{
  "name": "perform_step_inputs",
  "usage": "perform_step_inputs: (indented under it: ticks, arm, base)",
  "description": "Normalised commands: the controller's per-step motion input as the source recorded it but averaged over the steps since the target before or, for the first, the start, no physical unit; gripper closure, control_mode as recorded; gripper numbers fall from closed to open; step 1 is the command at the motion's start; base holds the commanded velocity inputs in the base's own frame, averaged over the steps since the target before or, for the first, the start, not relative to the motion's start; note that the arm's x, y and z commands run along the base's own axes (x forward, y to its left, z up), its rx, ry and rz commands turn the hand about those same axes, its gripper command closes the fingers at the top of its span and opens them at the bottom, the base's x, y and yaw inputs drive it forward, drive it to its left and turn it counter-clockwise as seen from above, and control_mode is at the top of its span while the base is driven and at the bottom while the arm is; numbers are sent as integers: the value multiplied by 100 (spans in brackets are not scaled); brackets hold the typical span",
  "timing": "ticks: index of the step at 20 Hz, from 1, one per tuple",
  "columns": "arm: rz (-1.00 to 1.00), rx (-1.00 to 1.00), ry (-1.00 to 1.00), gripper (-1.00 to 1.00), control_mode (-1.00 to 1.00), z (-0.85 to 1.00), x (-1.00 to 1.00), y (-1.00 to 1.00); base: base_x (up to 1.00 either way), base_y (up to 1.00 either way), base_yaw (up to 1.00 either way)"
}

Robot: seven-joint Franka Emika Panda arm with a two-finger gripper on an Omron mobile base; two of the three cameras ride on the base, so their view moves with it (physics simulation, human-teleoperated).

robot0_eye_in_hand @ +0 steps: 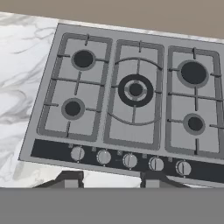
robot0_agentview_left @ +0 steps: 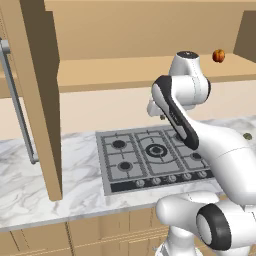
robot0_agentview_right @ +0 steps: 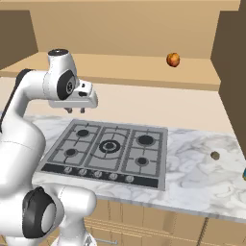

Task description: Pick the shaker and mayonnaise from the counter and place them in the cabinet.

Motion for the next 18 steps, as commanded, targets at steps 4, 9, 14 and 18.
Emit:
perform_step_inputs:
  ticks: [4,9,14,18]
  arm:
    - [0,-1,-1,-100,-100,-8,-2,-1]
    - [0,0,-5,-100,-100,-12,-27,-5]
    - [0,2,-7,-100,-100,-3,-45,0]
    - [0,1,-9,-100,-100,0,-47,0]
  base:
    - [0,0,0]
    - [0,0,0]
    - [0,0,0]
    - [0,0,0]
